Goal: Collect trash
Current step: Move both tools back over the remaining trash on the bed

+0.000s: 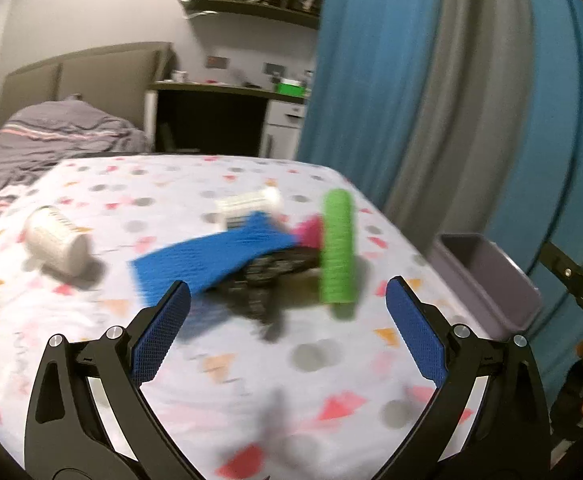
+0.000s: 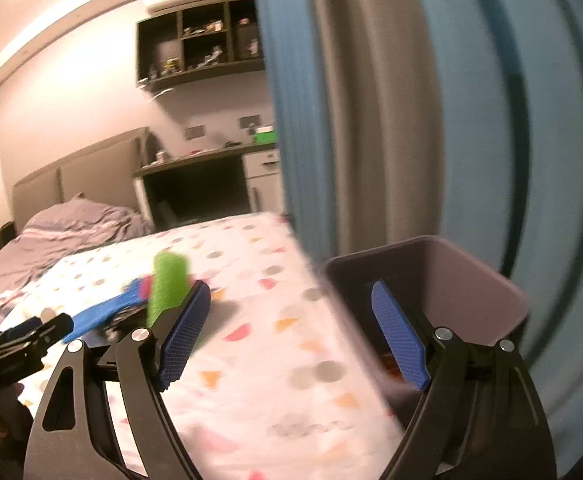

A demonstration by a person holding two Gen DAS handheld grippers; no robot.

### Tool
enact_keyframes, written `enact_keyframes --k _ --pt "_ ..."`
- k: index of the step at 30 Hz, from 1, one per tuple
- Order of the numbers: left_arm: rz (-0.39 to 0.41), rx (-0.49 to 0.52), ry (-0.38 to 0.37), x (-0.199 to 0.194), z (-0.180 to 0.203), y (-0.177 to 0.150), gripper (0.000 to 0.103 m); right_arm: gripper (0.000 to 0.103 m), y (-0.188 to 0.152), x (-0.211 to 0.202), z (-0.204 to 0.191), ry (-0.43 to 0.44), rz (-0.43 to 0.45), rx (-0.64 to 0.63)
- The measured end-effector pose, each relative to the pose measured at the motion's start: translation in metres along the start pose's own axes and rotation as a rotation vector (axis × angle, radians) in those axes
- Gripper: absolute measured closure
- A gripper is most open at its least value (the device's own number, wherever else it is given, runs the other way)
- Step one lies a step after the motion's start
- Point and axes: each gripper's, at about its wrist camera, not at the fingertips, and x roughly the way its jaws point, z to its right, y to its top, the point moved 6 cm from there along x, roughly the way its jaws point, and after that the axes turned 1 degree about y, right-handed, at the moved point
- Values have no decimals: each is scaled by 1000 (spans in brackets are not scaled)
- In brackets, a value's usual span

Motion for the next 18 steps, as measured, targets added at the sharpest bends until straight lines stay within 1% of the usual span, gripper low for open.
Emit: enact_keyframes --k 6,12,18 --pt "10 -60 91 -18 -53 -5 6 22 -17 5 -61 87 -44 -55" --pt "21 -114 160 -32 -98 -7 6 22 -34 16 -116 159 -94 -117" --pt "48 -152 215 -46 -136 -6 6 23 -54 33 -162 233 -173 -154"
